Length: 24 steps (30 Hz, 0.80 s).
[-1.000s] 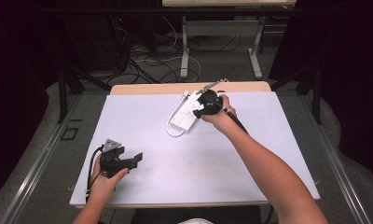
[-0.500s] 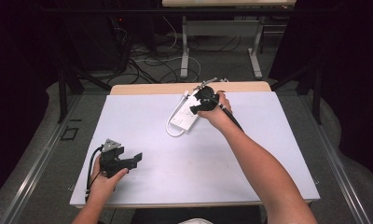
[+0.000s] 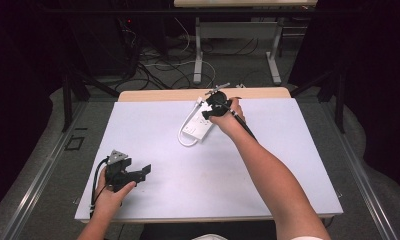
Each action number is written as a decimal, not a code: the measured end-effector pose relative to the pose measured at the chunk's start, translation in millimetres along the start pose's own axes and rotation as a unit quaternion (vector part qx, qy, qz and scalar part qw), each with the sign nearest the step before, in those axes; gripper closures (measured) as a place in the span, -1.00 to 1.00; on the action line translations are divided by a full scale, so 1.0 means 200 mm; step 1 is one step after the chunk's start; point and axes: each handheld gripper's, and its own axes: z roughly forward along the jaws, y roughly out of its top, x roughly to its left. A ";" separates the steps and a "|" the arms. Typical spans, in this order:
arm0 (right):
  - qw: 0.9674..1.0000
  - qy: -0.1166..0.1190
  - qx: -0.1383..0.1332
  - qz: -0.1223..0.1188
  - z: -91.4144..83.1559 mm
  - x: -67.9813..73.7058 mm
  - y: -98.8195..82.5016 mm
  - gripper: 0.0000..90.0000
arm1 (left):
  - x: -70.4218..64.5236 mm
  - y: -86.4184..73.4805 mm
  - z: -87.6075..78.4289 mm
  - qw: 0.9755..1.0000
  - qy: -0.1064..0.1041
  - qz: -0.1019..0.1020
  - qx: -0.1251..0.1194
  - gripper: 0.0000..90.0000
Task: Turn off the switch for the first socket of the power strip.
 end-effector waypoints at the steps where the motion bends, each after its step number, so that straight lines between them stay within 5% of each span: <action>1: 1.000 -0.003 0.000 -0.002 0.01 0.00 0.00 0.17 | 0.00 0.00 0.00 1.000 0.000 0.001 0.000 -0.67; 24: 1.000 -0.003 0.004 0.002 0.13 0.00 -0.01 0.51 | 0.00 0.00 0.00 1.000 0.000 -0.001 0.006 -0.67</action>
